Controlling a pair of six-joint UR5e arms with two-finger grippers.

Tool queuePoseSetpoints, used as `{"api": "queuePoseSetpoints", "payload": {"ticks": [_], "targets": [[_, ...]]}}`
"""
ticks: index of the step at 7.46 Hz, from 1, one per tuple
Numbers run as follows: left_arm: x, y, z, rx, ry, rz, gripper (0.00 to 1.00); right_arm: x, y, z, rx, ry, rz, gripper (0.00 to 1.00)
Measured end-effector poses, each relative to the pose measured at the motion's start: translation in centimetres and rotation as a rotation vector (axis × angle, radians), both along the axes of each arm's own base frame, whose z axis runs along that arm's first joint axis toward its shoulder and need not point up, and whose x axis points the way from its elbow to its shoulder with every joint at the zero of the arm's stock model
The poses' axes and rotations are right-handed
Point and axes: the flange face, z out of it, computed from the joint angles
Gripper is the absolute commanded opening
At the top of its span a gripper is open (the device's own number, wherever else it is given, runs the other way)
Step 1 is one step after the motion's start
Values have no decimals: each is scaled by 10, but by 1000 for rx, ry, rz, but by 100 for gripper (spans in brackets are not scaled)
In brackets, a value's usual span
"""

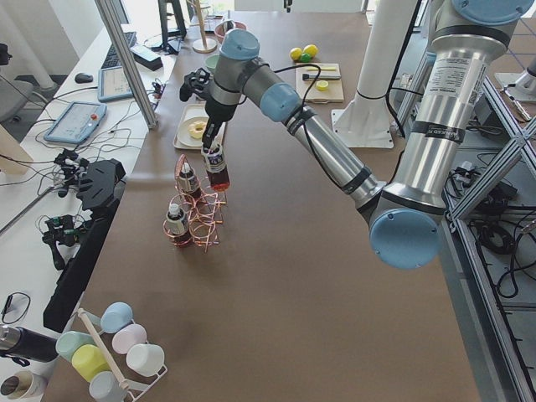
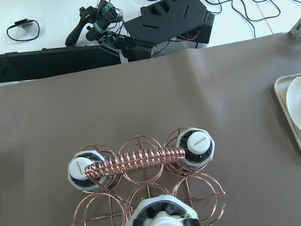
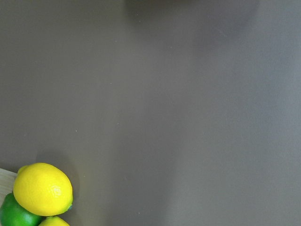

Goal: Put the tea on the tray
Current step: 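Lift the tea bottle out of the rack with the left gripper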

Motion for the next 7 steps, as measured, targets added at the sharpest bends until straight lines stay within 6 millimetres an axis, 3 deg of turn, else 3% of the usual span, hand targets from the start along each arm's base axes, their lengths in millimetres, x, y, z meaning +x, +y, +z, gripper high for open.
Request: {"api": "queuePoseSetpoints", "payload": {"ticks": [1,2,4,7], "targets": [[7,21,-21,-13,8,6,0,0,0,0,0,0,0,100],[31,39,-44,-42,41,11,0,0,0,-1,2,0,0,100],[122,68,-86,-96,78,-1,0,0,-4,-4,10,0,0,100],[270,113,-173,-146,32,-22,0,0,-7,-7,31,0,-2,100]]}}
